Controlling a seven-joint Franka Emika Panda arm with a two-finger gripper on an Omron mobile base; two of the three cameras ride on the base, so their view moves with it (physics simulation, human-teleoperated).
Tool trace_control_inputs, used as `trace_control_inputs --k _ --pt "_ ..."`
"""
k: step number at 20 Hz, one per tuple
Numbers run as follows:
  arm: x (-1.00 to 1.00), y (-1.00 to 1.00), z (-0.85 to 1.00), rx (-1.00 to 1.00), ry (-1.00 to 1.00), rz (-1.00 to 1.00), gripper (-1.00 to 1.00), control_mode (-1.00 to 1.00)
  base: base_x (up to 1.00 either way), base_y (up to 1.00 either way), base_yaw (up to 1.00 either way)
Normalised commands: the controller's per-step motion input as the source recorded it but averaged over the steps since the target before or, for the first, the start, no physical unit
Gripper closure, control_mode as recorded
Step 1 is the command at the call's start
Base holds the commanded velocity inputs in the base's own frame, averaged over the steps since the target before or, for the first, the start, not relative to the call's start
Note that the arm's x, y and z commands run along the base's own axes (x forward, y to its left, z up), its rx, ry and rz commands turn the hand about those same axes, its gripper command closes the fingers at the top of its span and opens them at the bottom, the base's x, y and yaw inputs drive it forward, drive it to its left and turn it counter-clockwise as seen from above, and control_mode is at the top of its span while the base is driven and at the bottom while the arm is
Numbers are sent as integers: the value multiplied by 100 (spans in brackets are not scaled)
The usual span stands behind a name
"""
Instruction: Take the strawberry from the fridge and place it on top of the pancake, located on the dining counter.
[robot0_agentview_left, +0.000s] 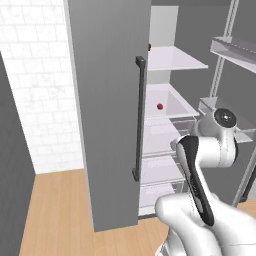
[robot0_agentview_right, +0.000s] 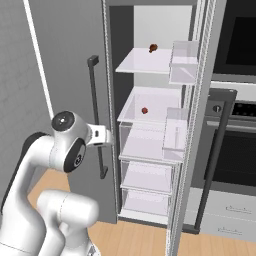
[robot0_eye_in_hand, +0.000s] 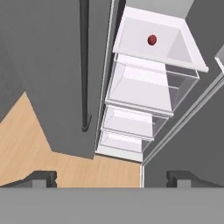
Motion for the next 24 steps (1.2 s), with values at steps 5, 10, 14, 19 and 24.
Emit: trace_control_inputs --k 5,10,14,19,24 --pt "0 0 0 0 0 0 -100 100 61 -2 0" --pt "0 0 0 0 0 0 -100 100 52 -38 0" --pt "0 0 0 0 0 0 -100 100 37 -48 0" --pt "0 0 0 0 0 0 -100 100 42 -4 -1" --pt "0 0 0 0 0 0 -100 100 55 -19 -1"
